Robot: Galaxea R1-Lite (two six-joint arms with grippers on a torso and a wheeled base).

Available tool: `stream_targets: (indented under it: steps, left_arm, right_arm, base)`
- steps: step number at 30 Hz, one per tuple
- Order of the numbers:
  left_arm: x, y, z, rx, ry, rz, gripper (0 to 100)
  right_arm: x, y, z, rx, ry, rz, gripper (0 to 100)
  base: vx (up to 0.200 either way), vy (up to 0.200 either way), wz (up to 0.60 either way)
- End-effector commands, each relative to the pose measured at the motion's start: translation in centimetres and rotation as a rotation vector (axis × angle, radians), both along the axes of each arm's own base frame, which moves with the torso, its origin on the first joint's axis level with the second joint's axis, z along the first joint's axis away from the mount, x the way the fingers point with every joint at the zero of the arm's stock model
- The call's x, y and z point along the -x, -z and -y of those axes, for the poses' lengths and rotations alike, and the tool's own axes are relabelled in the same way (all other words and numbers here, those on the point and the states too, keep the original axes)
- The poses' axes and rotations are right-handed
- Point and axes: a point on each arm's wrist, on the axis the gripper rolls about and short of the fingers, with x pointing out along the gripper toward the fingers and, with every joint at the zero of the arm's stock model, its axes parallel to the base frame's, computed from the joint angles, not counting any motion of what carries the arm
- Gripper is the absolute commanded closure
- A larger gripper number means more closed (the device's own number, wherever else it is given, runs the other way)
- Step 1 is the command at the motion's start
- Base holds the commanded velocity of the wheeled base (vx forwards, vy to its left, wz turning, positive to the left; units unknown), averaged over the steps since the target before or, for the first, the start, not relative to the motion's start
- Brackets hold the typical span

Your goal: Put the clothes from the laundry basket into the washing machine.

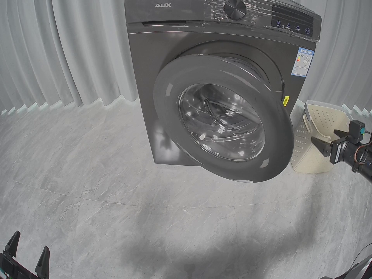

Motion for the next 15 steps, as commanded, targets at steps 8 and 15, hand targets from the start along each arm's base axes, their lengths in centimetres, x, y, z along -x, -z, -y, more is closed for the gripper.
stream_targets:
  steps: [8, 15]
  left_arm:
    - [0.0, 0.5, 0.0, -0.002, -0.002, -0.005, 0]
    - [0.0, 0.5, 0.0, -0.002, 0.003, -0.005, 0]
  right_arm:
    - [3.8, 5.0, -1.0, 0.006, -0.157, -0.140, 0]
    - [4.8, 5.5, -5.0, -0.021, -0.369, -0.169, 0]
  base:
    - [0.000, -0.200, 0.00]
    - [0.000, -0.057, 0.00]
